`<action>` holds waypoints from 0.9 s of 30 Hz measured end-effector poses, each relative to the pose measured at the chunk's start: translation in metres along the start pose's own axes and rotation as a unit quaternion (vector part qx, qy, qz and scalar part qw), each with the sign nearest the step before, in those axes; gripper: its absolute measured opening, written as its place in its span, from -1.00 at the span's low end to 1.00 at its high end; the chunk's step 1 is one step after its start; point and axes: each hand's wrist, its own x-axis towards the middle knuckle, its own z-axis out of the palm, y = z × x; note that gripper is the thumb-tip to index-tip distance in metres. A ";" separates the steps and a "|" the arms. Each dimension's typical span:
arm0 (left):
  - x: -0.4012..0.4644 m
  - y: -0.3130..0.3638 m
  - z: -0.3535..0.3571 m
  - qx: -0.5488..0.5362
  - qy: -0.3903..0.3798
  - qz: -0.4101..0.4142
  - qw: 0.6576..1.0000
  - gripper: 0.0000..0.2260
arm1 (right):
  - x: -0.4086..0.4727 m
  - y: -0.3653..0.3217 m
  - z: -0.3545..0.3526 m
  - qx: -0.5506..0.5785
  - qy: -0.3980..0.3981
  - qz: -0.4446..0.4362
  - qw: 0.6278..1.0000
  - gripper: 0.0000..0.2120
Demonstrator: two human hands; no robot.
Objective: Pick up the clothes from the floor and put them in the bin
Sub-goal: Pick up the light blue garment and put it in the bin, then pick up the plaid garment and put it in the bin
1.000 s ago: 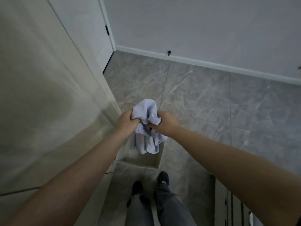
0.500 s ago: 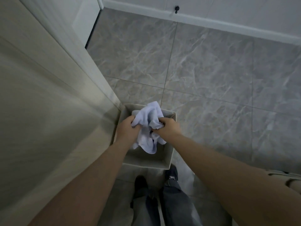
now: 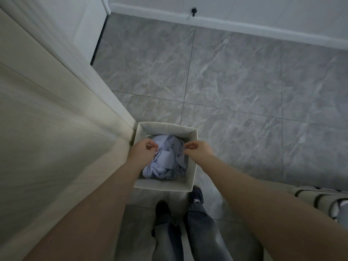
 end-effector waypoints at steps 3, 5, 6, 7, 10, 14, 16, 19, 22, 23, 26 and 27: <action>-0.021 0.035 -0.021 0.016 0.001 0.023 1.000 -0.91 | -0.028 -0.022 -0.023 0.023 0.032 -0.019 0.999 -0.91; -0.035 0.065 -0.037 0.025 0.000 0.034 0.999 -0.89 | -0.051 -0.042 -0.040 0.058 0.050 -0.032 0.997 -0.92; -0.043 0.079 -0.046 0.028 0.000 0.043 0.999 -0.87 | -0.064 -0.052 -0.048 0.080 0.055 -0.036 0.995 -0.88; -0.052 0.096 -0.055 0.029 0.000 0.055 0.998 -0.84 | -0.079 -0.064 -0.059 0.099 0.056 -0.045 0.993 -0.85; -0.077 0.141 -0.079 0.014 -0.005 0.090 0.996 -0.77 | -0.118 -0.092 -0.085 0.133 0.056 -0.075 0.987 -0.83; -0.114 0.200 -0.106 0.057 -0.028 0.147 0.987 -0.76 | -0.171 -0.124 -0.125 0.166 0.074 -0.113 0.977 -0.83; -0.125 0.226 -0.116 0.091 -0.024 0.185 0.978 -0.77 | -0.189 -0.136 -0.143 0.185 0.087 -0.133 0.970 -0.85; -0.151 0.267 -0.126 0.131 -0.022 0.236 0.963 -0.81 | -0.222 -0.146 -0.172 0.208 0.124 -0.167 0.956 -0.85; -0.173 0.296 -0.126 0.194 -0.032 0.286 0.938 -0.86 | -0.248 -0.149 -0.195 0.214 0.140 -0.193 0.947 -0.81; -0.181 0.307 -0.124 0.214 -0.037 0.309 0.926 -0.87 | -0.258 -0.148 -0.205 0.218 0.152 -0.196 0.944 -0.81; -0.205 0.335 -0.114 0.268 -0.037 0.367 0.890 -0.92 | -0.282 -0.140 -0.233 0.234 0.185 -0.203 0.933 -0.86; -0.213 0.347 -0.108 0.279 -0.041 0.384 0.879 -0.94 | -0.289 -0.135 -0.246 0.246 0.195 -0.205 0.927 -0.88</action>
